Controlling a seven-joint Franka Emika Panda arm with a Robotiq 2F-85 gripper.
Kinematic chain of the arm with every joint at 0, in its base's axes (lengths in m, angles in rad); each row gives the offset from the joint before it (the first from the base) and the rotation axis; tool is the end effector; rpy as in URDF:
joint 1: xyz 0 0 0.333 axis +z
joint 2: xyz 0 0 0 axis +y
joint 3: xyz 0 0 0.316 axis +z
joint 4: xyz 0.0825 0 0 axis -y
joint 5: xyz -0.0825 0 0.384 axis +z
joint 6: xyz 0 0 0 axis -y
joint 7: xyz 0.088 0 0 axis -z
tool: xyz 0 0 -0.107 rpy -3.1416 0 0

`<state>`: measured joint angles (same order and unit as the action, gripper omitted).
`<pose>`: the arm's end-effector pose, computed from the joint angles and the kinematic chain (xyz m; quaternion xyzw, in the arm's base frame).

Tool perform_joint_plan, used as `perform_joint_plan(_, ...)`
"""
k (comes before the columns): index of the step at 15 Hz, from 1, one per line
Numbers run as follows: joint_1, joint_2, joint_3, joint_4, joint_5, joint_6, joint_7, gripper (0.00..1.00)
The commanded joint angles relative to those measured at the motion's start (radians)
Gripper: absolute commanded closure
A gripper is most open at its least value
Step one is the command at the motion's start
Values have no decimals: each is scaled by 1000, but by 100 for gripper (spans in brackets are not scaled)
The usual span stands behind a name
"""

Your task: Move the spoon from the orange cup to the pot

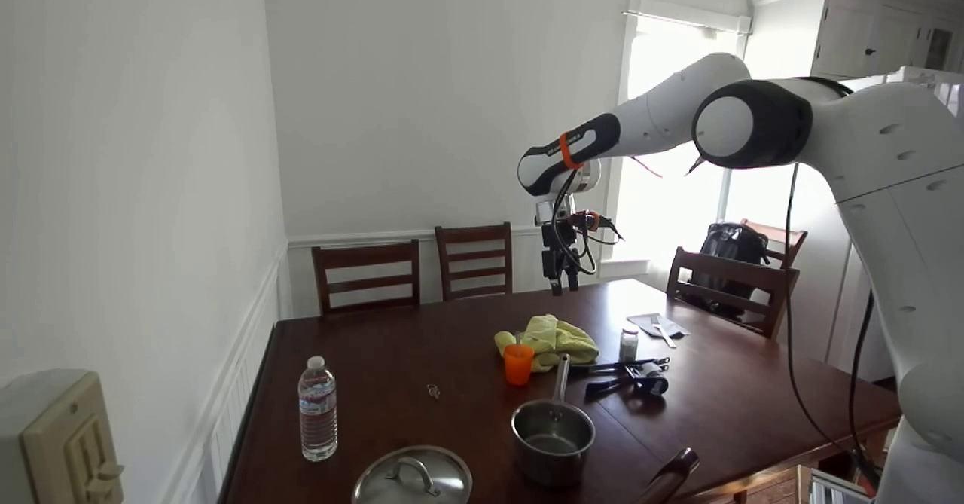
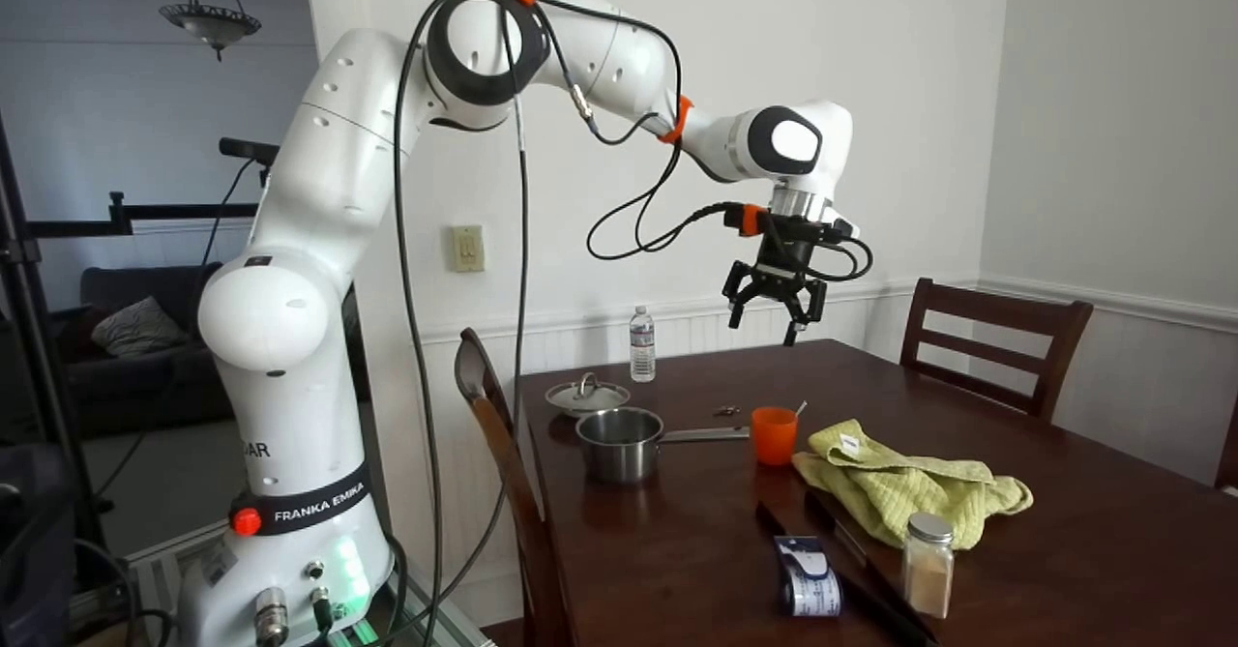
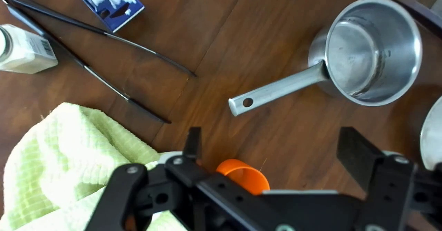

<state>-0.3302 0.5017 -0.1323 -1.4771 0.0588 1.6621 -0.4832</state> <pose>0.5986 -0.2776 0.3668 -0.9878 -0.0060 0.1403 0.0671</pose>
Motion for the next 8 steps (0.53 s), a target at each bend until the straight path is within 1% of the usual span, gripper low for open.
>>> perform_joint_plan(1, -6, 9, 9, 5, -4, 1, 3, 0)
perform_joint_plan(5, -7, -3, 7, 6, -4, 2, 3, 0)
perform_joint_plan(7, -31, 29, 13, 27, 28, -26, -26, 0)
perform_joint_plan(8, -51, 51, 16, 41, 63, 2, -35, 0)
